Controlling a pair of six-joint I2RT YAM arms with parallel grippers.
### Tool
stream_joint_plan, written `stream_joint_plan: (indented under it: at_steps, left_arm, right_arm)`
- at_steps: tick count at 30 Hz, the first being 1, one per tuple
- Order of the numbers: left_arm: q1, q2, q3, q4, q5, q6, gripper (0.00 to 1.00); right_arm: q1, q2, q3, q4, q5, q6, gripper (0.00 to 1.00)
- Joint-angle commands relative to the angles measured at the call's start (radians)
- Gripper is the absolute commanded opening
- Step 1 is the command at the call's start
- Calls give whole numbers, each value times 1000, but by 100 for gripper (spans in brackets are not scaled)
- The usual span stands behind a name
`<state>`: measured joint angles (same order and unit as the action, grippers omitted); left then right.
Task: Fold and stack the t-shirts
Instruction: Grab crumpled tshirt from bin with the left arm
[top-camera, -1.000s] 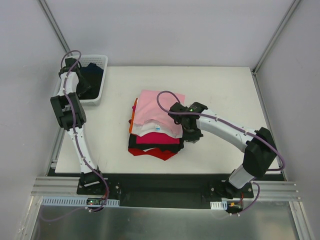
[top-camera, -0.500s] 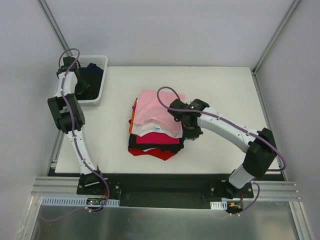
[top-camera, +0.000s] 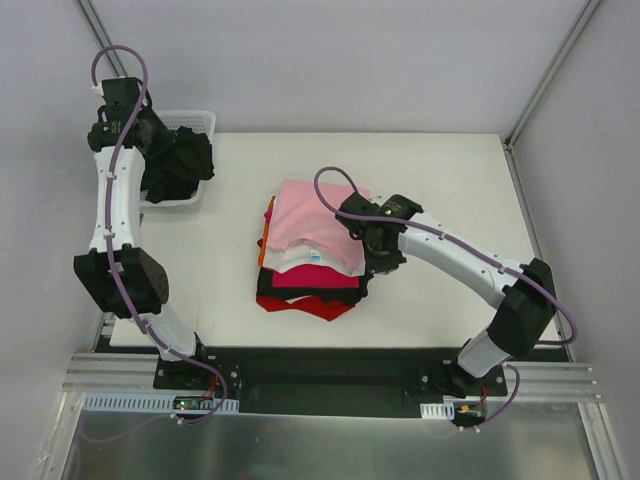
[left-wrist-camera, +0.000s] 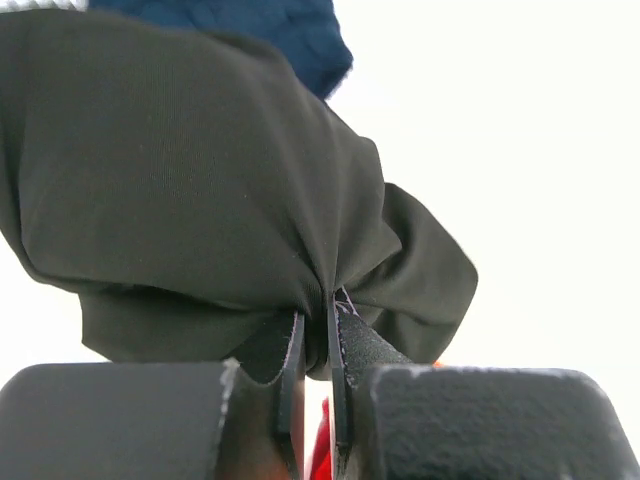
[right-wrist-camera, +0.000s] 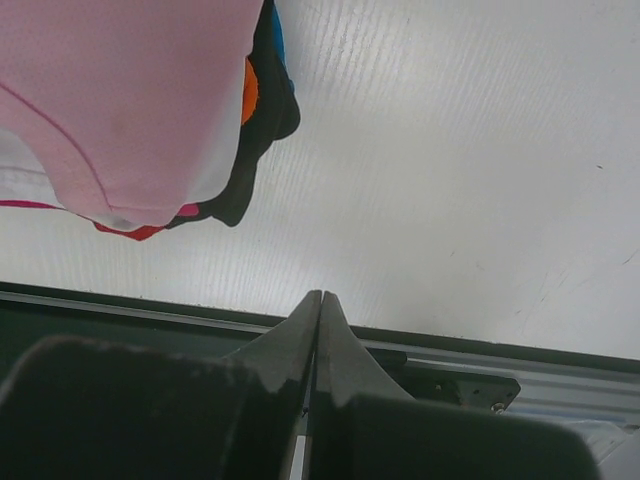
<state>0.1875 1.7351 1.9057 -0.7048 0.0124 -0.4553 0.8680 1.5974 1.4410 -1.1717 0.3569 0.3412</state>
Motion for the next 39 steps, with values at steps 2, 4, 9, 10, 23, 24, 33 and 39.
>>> stream_joint_plan:
  at_steps: [2,4,9,10,23,24,33,39]
  left_arm:
    - [-123,-189,-134,-4,-6,29,0]
    - [-154,-265,-195,-4,-8,11,0]
    - [-181,-433,-318,-27,-41,-32,0]
    - [-181,-478,-344,-39,-52,-33,0]
    - [-180,-733,-453,-280,-167,-40,0]
    - [-181,-758,-464,-291,-172,-45,0]
    - [-180,-799,-390,-389,-204,-43,0]
    - [-180,-857,-361,-446,-121,-115,0]
  right_arm:
    - [38,-112,-51,-8,16,77,1]
    - [58,-126,-62,-2,16,90,1]
    - [114,-134,-22,-42,57,70,1]
    - [120,-154,-21,-45,72,65,1]
    - [200,-448,-192,-111,79,177,1]
    - [201,-465,-198,-118,77,179,1]
    - [232,-482,-200,-128,103,174,1]
    - [236,-438,-163,-109,120,118,1]
